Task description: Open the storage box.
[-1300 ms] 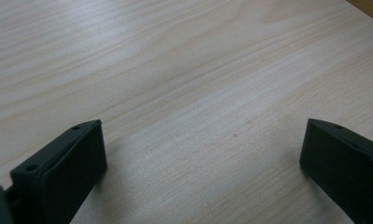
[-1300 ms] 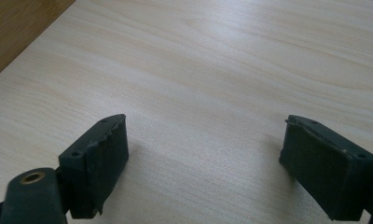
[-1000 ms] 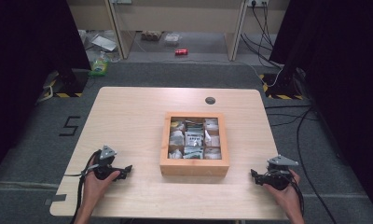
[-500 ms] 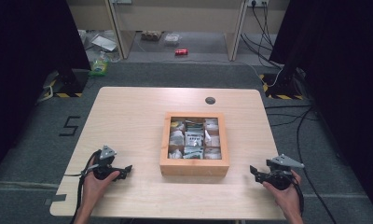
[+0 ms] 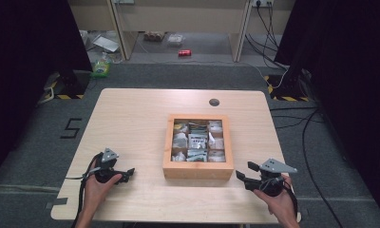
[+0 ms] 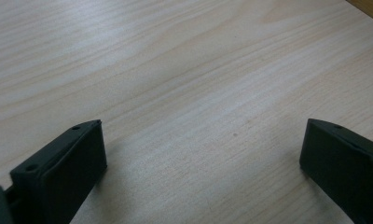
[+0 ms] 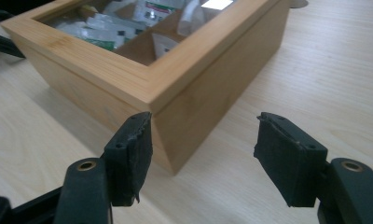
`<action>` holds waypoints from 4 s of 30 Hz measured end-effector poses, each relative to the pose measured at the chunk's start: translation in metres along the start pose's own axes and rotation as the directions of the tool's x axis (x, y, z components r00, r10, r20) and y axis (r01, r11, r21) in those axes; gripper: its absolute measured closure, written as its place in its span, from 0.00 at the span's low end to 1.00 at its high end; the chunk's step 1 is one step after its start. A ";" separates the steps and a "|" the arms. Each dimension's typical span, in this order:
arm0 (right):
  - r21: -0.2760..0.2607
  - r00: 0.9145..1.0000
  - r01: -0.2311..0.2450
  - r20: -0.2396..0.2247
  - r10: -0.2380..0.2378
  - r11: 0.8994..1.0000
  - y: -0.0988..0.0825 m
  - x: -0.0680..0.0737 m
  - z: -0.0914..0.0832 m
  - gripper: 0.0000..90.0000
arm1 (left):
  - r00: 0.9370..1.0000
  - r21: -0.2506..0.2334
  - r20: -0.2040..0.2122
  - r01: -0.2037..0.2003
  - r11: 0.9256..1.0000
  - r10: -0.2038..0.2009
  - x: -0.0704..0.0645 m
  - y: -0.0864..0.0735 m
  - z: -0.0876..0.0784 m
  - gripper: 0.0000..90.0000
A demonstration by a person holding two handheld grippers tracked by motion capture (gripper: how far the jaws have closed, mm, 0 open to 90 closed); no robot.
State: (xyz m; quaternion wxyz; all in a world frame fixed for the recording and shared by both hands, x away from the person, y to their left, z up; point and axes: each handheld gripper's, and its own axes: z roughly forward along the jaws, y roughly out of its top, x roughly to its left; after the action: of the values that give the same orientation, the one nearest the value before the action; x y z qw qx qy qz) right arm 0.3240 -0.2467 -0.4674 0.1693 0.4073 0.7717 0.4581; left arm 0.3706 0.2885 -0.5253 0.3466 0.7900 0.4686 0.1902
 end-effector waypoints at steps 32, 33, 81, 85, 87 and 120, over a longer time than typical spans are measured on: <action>0.029 0.998 0.064 -0.015 -0.064 0.998 0.003 0.028 0.031 0.51 | 1.000 0.000 0.002 -0.002 1.000 0.002 0.000 0.000 0.000 0.00; 0.026 0.997 0.073 -0.012 -0.073 0.997 0.003 0.029 0.031 0.51 | 1.000 0.000 0.002 -0.002 1.000 0.002 0.000 0.000 0.000 0.00; -0.264 0.993 0.094 -0.044 -0.109 0.960 0.089 0.031 0.034 0.64 | 1.000 0.001 0.000 -0.003 1.000 0.003 0.000 0.000 0.000 0.00; -0.257 0.994 0.074 -0.058 -0.092 0.963 0.102 0.028 0.038 0.66 | 1.000 0.001 0.000 -0.003 1.000 0.003 0.000 0.000 0.000 0.00; -0.258 0.993 0.089 -0.056 -0.107 0.962 0.107 0.025 0.041 0.68 | 1.000 0.001 0.000 -0.003 1.000 0.003 0.000 0.000 0.000 0.00; -0.265 0.998 -0.058 -0.031 0.052 0.963 0.154 -0.022 0.093 0.65 | 1.000 0.001 -0.001 0.000 1.000 0.000 0.000 0.000 -0.001 0.00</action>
State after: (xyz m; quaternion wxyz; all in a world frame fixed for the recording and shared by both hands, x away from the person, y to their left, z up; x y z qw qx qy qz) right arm 0.4690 -0.1729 -0.3882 0.2003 0.3966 0.6938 0.5668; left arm 0.3702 0.2888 -0.5252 0.3461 0.7901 0.4689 0.1903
